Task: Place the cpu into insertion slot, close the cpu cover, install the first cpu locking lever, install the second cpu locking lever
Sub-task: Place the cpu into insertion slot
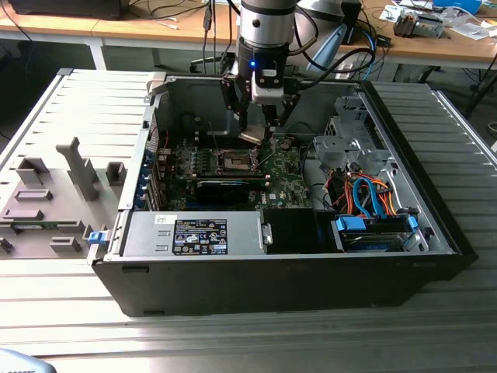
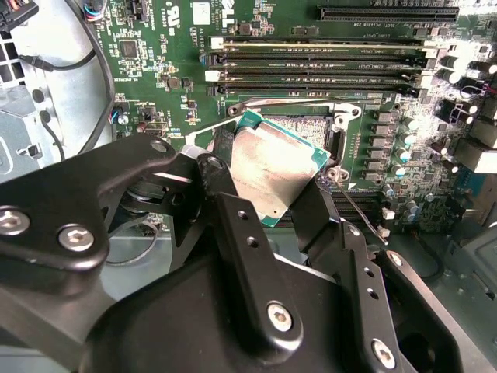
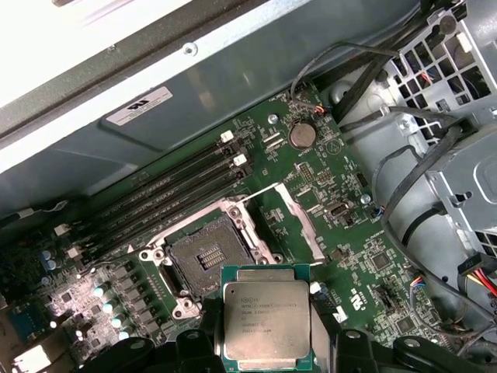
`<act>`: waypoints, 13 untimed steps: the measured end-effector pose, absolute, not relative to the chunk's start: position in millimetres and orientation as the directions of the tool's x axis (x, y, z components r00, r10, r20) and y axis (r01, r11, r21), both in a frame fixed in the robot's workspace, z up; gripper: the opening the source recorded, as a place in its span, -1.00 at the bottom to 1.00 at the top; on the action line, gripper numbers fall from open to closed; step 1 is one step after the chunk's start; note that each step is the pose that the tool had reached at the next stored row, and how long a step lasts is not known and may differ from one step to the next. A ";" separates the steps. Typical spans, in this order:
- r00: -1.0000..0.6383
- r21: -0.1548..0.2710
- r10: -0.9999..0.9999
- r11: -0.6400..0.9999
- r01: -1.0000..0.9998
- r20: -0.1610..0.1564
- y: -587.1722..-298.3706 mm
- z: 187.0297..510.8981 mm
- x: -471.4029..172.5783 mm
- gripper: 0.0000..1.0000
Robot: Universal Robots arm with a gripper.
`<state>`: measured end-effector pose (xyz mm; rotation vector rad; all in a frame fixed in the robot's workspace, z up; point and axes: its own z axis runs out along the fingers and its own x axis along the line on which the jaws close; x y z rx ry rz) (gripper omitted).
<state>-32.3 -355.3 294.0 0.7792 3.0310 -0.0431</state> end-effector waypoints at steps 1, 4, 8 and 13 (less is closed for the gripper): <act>-0.876 -0.024 0.483 0.875 0.483 -0.019 -355.3 294.0 -32.4 0.08; -0.874 -0.026 0.485 0.874 0.485 -0.019 -355.3 294.0 -32.4 0.08; -0.874 -0.027 0.486 0.873 0.487 -0.020 -355.3 294.0 -32.4 0.08; -0.872 -0.028 0.488 0.872 0.489 -0.021 -355.3 294.0 -32.4 0.08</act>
